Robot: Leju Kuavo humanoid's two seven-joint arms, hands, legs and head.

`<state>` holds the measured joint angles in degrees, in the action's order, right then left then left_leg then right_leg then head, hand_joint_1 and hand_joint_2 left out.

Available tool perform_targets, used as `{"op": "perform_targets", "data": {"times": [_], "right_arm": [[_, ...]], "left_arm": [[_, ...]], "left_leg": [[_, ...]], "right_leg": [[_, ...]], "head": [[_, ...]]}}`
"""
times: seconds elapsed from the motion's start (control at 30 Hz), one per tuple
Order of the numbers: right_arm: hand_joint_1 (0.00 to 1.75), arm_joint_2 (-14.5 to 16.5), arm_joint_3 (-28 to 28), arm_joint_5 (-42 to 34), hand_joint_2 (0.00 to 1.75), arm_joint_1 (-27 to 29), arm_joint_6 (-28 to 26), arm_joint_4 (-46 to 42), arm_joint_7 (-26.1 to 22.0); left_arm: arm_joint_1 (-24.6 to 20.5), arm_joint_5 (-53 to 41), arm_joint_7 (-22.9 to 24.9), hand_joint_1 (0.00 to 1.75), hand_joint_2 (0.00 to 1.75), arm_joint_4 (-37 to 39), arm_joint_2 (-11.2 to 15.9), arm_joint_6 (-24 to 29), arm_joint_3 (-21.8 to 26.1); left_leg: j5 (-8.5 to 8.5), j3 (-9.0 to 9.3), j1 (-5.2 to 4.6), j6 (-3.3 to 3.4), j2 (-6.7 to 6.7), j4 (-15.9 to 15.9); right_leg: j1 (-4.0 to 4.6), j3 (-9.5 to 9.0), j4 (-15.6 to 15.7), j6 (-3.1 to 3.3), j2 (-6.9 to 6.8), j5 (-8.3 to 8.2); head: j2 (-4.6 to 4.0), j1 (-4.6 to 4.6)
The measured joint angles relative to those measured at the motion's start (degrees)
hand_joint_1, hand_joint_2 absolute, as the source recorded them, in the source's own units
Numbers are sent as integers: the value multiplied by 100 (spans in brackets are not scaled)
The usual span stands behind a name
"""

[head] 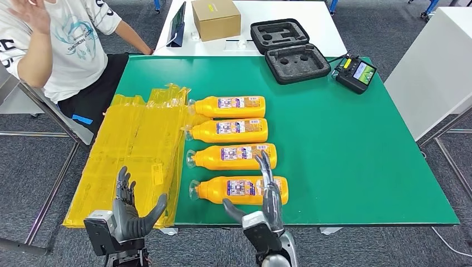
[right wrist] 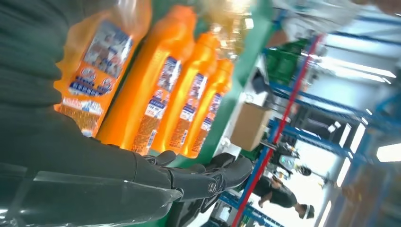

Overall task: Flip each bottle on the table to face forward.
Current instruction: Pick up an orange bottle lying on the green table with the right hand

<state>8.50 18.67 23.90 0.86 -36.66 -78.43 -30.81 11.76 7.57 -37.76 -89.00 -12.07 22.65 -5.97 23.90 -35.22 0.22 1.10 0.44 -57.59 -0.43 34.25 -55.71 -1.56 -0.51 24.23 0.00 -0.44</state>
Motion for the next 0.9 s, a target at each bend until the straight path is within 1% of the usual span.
{"op": "perform_targets", "data": {"times": [0.2,0.33,0.47,0.57,0.63,0.73,0.9], "right_arm": [[0,-175,-86,1513,175,-219,489,-2,1105],[0,-266,-86,1871,175,-355,667,-1,1411],[0,-350,-62,2306,175,-477,1036,27,1934],[0,-404,-17,2454,175,-621,1362,95,2269],[0,-431,26,2459,175,-738,1514,180,2397],[0,-462,86,2444,175,-844,1607,314,2480],[0,-515,117,2518,175,-860,1723,450,2658]], "left_arm": [[75,-116,46,0,175,-109,-6,-121,154],[105,-146,58,0,175,-157,-10,-162,224],[125,-194,83,0,175,-202,-11,-175,283],[147,-201,118,0,175,-234,-11,-190,334],[149,-199,143,0,175,-241,-11,-199,358],[149,-199,163,0,175,-241,-11,-212,376],[171,-294,145,0,175,-240,-38,-161,404]], "left_leg": [[0,-1,0,0,0,0],[0,-1,0,0,0,0],[0,-1,0,0,0,0],[0,-2,0,0,0,0],[-1,-1,0,0,0,0],[-1,-2,0,0,0,0],[0,-3,0,0,0,0]], "right_leg": [[0,0,0,0,0,0],[0,0,0,0,0,0],[1,0,0,0,0,0],[1,1,0,0,0,0],[1,1,0,0,0,0],[1,0,0,0,-1,0],[0,1,0,-1,-1,0]], "head": [[0,-1],[0,-1],[0,-1],[0,-1],[0,-1],[0,-1],[0,-1]]}}
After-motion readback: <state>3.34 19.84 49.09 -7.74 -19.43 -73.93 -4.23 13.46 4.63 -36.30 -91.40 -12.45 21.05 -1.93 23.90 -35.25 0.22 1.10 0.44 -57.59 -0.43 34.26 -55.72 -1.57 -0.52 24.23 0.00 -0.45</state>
